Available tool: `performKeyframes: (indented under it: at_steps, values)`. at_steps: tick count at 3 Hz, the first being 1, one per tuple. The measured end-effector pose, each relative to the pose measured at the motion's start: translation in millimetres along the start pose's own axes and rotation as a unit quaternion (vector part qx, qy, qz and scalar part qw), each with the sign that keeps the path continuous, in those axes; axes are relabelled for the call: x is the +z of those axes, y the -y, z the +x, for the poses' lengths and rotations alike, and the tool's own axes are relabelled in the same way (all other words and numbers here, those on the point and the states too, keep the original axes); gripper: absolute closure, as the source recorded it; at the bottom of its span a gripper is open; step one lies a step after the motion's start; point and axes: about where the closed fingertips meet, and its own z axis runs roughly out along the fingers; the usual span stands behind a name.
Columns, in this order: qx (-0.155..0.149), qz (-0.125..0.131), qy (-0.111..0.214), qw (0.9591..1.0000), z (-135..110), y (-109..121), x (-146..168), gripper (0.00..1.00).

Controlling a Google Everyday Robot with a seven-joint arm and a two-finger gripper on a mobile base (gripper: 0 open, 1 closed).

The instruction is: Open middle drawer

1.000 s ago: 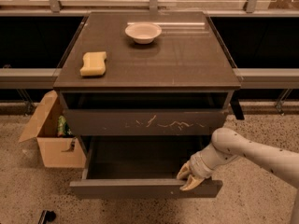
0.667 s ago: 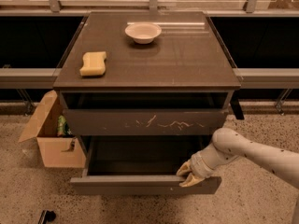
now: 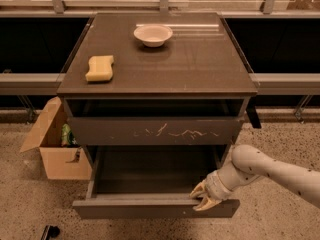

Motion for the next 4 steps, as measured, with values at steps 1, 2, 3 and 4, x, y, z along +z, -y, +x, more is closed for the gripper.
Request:
performKeyframes:
  at_steps: [1,2,3,4]
  values:
    - [0.007,-0.008,0.044,0.999,-12.0,-24.1,6.7,1.0]
    - [0.01,-0.009,0.055,0.9984,-14.8,-30.4,7.6,0.86]
    - [0.01,-0.009,0.055,0.9984,-14.8,-30.4,7.6,0.64]
    - [0.01,-0.009,0.055,0.9984,-14.9,-30.4,7.6,0.39]
